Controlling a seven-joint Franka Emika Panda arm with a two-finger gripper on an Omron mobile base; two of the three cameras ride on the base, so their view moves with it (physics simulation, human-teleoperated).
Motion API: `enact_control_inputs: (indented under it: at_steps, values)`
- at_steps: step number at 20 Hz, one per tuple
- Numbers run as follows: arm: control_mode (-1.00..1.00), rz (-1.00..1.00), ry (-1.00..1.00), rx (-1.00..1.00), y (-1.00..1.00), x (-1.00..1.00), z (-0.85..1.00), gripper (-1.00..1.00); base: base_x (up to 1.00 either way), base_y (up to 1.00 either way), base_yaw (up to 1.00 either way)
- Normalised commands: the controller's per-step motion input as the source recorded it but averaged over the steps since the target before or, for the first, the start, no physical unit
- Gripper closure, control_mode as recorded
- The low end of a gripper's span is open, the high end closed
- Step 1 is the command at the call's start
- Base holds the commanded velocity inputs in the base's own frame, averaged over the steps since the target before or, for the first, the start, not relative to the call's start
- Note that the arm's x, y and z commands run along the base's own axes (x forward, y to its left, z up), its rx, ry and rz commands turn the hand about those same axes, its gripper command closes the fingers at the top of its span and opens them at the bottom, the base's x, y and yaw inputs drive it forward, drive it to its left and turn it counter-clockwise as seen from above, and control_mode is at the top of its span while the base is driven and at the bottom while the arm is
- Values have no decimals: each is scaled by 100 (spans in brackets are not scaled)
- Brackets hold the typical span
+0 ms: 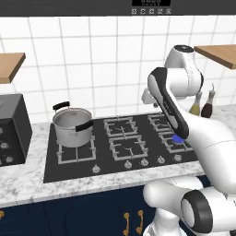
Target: Turn off the front right burner of the stove.
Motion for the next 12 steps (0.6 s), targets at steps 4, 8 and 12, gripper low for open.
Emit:
enact_control_inputs:
  at_steps: [4,8,12]
  values:
    - [-100,0,-5,0,-47,-13,-26,-100,0,0,0]
    - [-100,2,-3,4,-100,-51,-53,-100,0,0,0]
    - [-100,5,0,2,-100,-55,-78,-100,0,0,0]
